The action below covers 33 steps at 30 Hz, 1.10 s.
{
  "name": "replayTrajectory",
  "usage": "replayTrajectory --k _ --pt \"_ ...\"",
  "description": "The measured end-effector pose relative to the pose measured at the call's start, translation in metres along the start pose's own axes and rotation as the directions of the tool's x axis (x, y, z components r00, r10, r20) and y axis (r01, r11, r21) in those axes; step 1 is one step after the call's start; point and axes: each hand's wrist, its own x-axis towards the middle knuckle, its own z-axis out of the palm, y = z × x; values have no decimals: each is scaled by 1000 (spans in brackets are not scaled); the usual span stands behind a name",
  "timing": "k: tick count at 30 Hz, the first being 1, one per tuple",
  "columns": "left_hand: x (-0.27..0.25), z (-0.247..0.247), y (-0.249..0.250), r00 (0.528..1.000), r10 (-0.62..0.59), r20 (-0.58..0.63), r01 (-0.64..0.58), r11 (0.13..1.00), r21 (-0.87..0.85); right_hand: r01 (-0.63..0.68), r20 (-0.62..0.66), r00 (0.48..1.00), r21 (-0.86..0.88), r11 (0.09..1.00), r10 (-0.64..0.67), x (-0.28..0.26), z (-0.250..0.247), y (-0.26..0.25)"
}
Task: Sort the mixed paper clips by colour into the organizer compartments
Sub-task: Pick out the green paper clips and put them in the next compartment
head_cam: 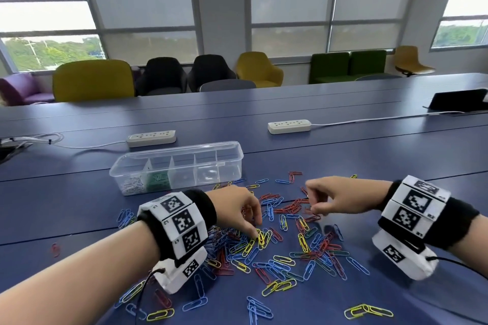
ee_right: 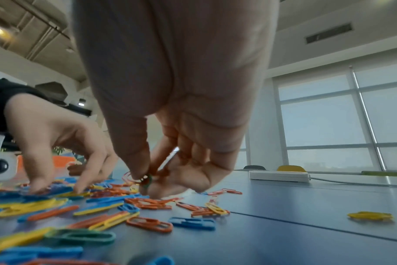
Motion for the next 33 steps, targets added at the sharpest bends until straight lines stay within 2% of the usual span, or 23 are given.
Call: replayTrajectory --k 3,8,11,16,20,26,30,33 --pt "1 2 -2 999 -28 36 27 999 19 38 17 999 119 992 -40 -6 0 -9" --pt "-2 -2 -1 998 -68 -1 68 998 -5 -15 138 990 165 986 -8 -8 7 -16" --pt "-1 0 3 995 -97 9 97 995 39 -39 151 988 134 990 18 -6 14 -22" --pt "0 2 1 990 -122 73 119 992 37 2 119 993 29 1000 -5 1 26 -30" --pt "-3 2 -4 990 -132 54 130 991 38 26 118 993 -7 1000 -25 3 33 -33" --pt "-13 -7 -12 983 -183 -17 182 983 -34 40 77 996 74 996 -46 1 27 -34" --pt "-14 -6 -5 990 -132 -47 133 991 27 28 142 988 191 981 -56 -5 21 -37" --pt "-15 -1 3 992 -123 13 123 991 50 64 183 980 103 993 -82 -2 25 -41"
